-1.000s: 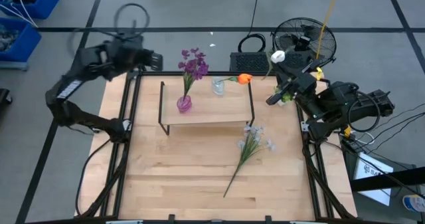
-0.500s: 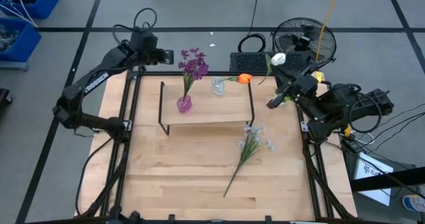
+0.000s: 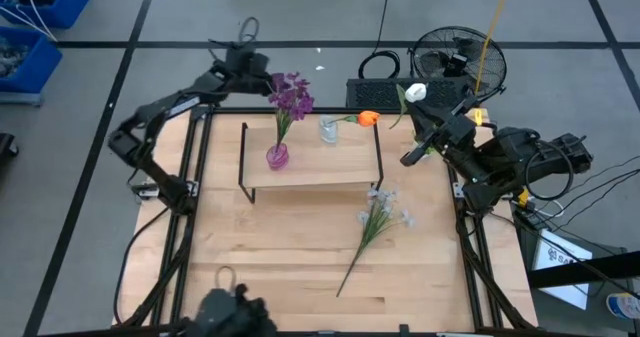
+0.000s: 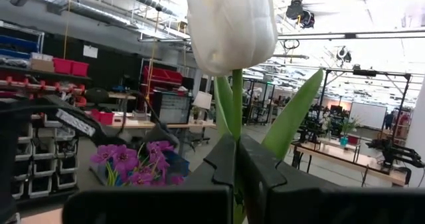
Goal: Pick and place flowers into a vace then onto a shelf
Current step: Put the white flower into the transparent vase on the shelf
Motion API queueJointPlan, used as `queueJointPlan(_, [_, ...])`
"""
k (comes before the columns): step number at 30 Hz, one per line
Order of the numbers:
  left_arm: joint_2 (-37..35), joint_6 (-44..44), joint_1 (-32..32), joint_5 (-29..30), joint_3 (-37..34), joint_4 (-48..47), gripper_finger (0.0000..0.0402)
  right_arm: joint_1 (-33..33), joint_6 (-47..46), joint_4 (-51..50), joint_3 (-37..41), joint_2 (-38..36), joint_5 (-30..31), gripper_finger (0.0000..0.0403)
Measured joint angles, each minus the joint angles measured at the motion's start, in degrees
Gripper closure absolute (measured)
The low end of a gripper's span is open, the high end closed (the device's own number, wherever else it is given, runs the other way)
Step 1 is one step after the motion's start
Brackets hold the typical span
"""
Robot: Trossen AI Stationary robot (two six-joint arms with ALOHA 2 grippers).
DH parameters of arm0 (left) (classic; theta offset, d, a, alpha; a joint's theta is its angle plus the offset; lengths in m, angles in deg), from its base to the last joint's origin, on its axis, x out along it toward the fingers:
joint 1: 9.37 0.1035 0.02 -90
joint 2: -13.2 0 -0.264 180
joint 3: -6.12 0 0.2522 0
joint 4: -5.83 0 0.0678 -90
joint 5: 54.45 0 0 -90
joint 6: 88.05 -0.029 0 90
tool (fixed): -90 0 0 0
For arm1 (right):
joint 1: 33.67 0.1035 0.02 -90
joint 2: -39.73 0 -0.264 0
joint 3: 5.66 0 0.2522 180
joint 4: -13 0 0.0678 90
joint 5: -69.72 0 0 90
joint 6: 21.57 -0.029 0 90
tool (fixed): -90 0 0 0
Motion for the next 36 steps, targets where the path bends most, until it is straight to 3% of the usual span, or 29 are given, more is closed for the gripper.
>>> queueJointPlan(8, [6.22,2.70,-6.03,-3.40,0.02,14.22,0.0402,0.00,0.00,0.02,0.00,0.00,0.05,0.0403])
queueJointPlan(25, [6.37,-4.32,-12.11,0.38,0.02,13.28,0.0402,0.00,-0.18,0.04,0.00,0.00,0.16,0.0400])
queueJointPlan(36, [6.37,-7.96,-15.18,2.48,0.02,9.97,0.0402,0.00,-6.47,-0.57,0.00,0.23,-0.04,0.0399])
